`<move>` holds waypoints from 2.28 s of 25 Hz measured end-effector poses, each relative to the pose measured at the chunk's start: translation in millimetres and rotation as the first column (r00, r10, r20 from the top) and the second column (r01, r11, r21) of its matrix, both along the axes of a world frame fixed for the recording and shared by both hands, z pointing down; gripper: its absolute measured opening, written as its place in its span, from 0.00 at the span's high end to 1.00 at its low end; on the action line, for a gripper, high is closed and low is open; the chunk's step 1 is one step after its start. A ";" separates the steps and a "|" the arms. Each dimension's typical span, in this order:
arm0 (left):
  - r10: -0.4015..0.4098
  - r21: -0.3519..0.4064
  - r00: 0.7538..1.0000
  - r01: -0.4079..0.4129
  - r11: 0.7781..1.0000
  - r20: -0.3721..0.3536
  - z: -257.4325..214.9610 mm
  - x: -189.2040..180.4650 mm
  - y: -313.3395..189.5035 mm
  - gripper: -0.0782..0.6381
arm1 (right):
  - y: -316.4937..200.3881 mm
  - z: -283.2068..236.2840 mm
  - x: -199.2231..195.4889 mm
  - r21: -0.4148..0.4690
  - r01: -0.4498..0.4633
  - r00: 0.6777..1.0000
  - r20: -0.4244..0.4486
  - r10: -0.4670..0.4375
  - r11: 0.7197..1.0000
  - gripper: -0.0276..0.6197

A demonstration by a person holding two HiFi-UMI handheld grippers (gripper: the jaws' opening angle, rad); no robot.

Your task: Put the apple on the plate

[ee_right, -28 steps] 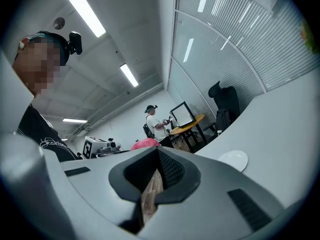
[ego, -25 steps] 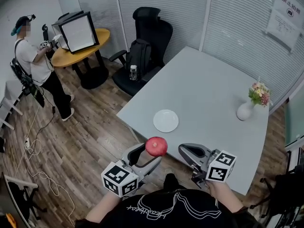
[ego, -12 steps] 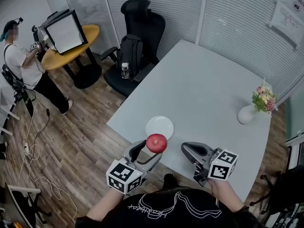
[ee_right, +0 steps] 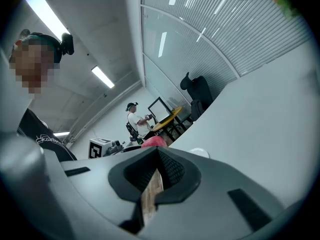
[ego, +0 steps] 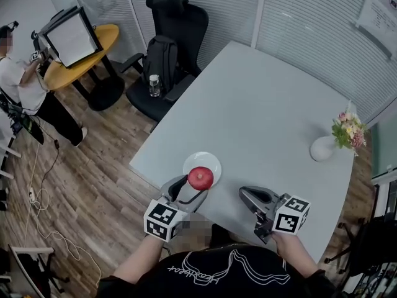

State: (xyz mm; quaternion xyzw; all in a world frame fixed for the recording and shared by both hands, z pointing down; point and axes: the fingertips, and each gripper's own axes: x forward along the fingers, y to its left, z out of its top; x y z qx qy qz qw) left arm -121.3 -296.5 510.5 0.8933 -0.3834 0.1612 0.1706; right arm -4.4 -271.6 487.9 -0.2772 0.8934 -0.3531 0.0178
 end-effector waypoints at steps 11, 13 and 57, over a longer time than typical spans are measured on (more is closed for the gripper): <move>-0.007 -0.023 0.986 0.011 1.000 0.164 79.3 1.2 -34.0 0.49 | -14.6 31.4 21.9 -0.078 -0.044 0.999 -0.016 0.043 0.996 0.95; -0.015 -0.039 0.984 0.022 0.999 0.179 91.8 1.4 -38.7 0.49 | -16.8 34.1 24.2 -0.087 -0.045 0.999 -0.012 0.044 0.995 0.95; -0.109 0.018 0.993 0.109 0.994 0.036 31.2 -29.5 -17.7 0.43 | 8.9 9.0 20.6 -0.026 -0.021 1.000 0.022 0.021 0.999 0.95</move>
